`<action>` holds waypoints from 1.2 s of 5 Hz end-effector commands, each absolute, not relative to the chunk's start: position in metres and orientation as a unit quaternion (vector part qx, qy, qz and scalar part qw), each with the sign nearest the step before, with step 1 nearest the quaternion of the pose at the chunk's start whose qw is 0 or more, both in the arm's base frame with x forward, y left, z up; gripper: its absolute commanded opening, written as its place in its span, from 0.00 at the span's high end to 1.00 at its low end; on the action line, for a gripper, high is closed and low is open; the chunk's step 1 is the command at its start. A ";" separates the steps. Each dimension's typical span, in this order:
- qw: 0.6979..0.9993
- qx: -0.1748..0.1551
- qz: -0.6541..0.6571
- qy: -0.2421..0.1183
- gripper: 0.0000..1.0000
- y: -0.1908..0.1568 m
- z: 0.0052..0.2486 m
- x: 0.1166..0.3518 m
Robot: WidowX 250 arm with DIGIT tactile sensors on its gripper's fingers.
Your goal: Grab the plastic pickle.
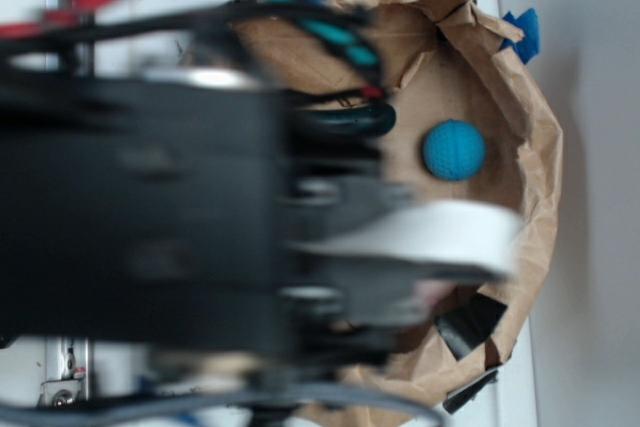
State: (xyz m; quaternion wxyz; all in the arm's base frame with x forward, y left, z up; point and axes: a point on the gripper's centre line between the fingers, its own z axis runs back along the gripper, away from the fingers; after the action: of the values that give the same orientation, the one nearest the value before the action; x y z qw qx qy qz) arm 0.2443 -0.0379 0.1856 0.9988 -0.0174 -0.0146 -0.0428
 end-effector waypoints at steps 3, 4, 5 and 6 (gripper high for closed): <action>0.989 -0.013 -0.123 -0.080 0.00 -0.022 0.183 0.284; 0.989 -0.013 -0.123 -0.080 0.00 -0.022 0.183 0.284; 0.989 -0.013 -0.123 -0.080 0.00 -0.022 0.183 0.284; 0.989 -0.003 -0.118 -0.090 0.00 -0.001 0.165 0.274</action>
State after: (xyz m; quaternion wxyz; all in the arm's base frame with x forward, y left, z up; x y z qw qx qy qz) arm 0.2708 -0.0017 0.1446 0.9908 -0.0087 -0.0531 -0.1240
